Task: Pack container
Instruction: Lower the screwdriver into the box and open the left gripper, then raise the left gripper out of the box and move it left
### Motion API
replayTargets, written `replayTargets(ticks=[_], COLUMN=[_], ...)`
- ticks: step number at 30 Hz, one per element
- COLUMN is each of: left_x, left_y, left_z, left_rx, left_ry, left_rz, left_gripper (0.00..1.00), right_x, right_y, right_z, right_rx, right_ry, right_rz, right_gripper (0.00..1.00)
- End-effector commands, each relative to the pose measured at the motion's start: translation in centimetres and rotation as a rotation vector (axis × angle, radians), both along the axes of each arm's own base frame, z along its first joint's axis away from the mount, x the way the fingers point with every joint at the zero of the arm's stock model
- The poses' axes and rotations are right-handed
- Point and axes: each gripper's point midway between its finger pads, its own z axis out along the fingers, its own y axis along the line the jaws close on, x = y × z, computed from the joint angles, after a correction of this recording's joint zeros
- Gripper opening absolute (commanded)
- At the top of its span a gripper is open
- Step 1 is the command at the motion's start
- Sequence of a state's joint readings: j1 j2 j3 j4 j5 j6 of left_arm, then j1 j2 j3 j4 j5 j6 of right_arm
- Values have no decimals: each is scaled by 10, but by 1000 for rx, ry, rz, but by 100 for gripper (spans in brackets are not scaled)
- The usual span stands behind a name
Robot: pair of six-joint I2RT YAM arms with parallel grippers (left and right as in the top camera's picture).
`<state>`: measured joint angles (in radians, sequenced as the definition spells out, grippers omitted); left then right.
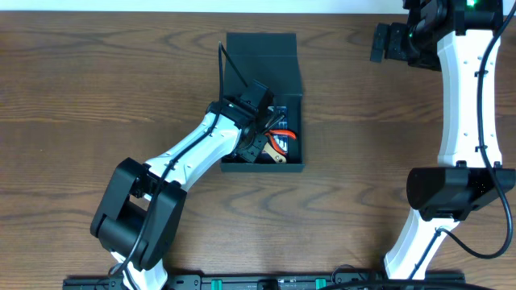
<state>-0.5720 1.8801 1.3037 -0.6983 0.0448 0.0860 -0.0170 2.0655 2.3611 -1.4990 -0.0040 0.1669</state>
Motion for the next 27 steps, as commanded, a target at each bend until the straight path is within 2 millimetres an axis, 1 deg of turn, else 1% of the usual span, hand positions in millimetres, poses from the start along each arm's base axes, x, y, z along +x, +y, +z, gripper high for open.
replayTargets(ticks=[1,3,5,6,7,9,10,12,13,16,17,18,20,22,25,27], left_x=[8,12,18,21,24,30,33,37,39,42,42,41,40,39,36,34], left_y=[-1,-3,-7,-9,-11,-15,-17,-20,-21,-22,-22,-21,-17,-10,5,10], left_z=[7,14,27,34,43,62,75,96,109,144,157,167,188,202,214,217], left_rx=[-1,-12,-31,-41,-53,-81,-100,-130,-148,-196,-216,-234,-267,-290,-302,-320], left_ry=[-26,-42,-72,-88,-107,-151,-180,-225,-252,-324,-349,-369,-408,-431,-444,-433], left_rz=[-1,-1,0,0,0,1,1,5,6,10,19,29,53,83,110,118], left_gripper=[38,38,44,45,48,49,50,62,64,81,88,91,93,99,99,99], right_x=[1,1,1,1,1,1,1,1,1,1,1,1,1,1,1,7], right_y=[2,2,2,2,2,2,2,2,2,2,2,2,2,2,2,1], right_z=[9,9,9,9,9,9,9,9,9,9,9,9,9,9,9,11], right_rx=[-5,-5,-5,-5,-5,-5,-5,-5,-5,-5,-5,-5,-5,-5,-6,-11], right_ry=[-25,-24,-25,-25,-25,-25,-25,-25,-25,-25,-25,-25,-25,-25,-25,-54], right_rz=[17,17,17,17,17,17,17,17,17,17,17,17,17,17,17,16], right_gripper=[99,99,99,99,99,99,99,99,99,99,99,99,99,99,99,99])
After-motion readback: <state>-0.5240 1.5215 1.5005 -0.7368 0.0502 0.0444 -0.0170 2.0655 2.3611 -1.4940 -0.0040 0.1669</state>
